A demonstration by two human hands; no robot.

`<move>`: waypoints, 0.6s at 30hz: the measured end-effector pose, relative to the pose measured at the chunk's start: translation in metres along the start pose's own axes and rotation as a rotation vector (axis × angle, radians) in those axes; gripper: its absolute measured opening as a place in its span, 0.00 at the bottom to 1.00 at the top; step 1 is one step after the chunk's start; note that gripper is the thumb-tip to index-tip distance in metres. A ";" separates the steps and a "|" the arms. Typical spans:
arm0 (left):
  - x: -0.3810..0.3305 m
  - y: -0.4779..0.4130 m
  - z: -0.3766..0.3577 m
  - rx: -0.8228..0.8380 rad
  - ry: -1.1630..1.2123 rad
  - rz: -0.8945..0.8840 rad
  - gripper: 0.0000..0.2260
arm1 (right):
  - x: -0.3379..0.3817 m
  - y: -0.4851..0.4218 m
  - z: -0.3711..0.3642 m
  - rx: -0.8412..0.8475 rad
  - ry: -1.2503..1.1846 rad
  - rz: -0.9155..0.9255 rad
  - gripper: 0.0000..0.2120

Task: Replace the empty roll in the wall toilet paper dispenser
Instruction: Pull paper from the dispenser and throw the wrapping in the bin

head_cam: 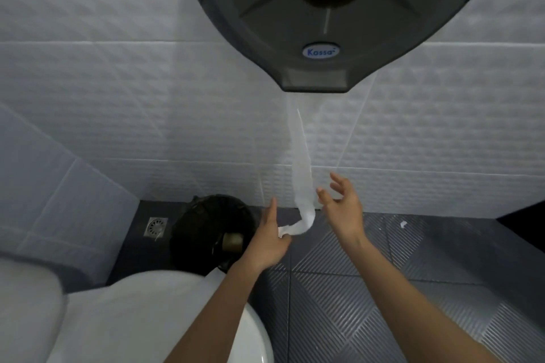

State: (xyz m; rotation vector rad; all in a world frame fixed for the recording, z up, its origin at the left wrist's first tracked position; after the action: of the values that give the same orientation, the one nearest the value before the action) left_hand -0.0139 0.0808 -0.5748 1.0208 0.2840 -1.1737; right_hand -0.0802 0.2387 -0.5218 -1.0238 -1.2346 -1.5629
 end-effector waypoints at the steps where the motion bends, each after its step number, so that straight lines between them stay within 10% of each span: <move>1: 0.003 0.008 0.002 -0.012 -0.057 -0.004 0.37 | -0.001 0.007 0.001 -0.034 -0.013 -0.001 0.20; 8: 0.047 0.098 0.055 -0.429 -0.010 -0.048 0.19 | -0.013 0.080 -0.028 0.000 -0.079 0.022 0.08; 18: 0.225 0.258 0.056 -0.588 -0.260 0.173 0.21 | -0.052 0.235 -0.145 0.573 0.495 0.498 0.11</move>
State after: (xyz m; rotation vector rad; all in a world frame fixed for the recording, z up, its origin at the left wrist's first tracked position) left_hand 0.2833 -0.0980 -0.5620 0.3654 0.3027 -0.9672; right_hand 0.1470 0.0736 -0.5334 -0.4729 -0.9025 -0.9109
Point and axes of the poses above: each hand's wrist, its own y-axis away from the middle knuckle, its own z-axis out of the back of the hand, x = y × z, the point moved 7 cm from there along -y, towards the middle knuckle, and after that the axes turned 9 degrees about -y, right-handed, at the moved point
